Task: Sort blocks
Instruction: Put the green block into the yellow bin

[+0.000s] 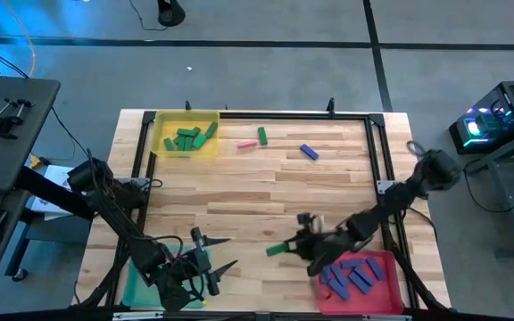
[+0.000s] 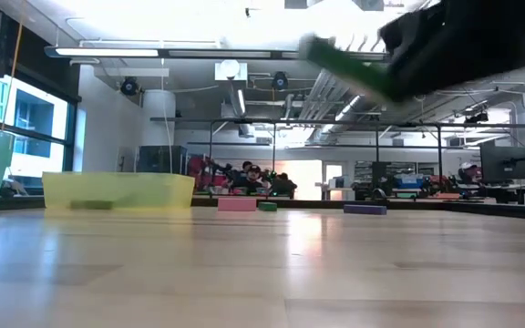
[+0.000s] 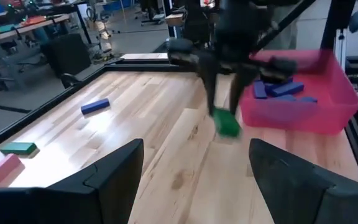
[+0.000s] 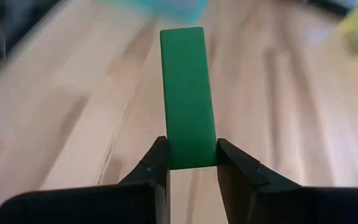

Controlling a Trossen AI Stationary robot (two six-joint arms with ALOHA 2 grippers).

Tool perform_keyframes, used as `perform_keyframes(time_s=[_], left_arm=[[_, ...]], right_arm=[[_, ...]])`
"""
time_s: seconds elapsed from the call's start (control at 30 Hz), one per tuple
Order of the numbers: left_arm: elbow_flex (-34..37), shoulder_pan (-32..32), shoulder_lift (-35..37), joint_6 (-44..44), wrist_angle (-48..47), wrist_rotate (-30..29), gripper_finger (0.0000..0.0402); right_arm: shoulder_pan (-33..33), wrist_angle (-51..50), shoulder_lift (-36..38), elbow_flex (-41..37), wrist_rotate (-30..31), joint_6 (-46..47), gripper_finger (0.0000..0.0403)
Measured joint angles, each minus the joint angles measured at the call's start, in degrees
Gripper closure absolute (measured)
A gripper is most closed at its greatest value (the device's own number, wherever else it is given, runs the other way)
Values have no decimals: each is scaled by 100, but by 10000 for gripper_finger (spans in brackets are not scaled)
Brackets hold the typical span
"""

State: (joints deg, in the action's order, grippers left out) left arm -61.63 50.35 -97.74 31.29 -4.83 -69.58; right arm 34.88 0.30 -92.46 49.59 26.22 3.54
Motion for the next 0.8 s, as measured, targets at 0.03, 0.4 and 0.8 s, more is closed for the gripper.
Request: perform_keyframes(time_s=[0.03, 0.4, 0.8], left_arm=[[1, -19, -10, -8, 62, 7, 122], [2, -898, -969, -2956, 3641, 1102, 122], [-4, -1816, -1715, -5031, 7210, 2698, 122]], right_arm=[[17, 481, 223, -318, 131, 50, 336], [79, 5221, 953, -2326, 293, -550, 336], [316, 5478, 953, -2195, 246, -1009, 336]])
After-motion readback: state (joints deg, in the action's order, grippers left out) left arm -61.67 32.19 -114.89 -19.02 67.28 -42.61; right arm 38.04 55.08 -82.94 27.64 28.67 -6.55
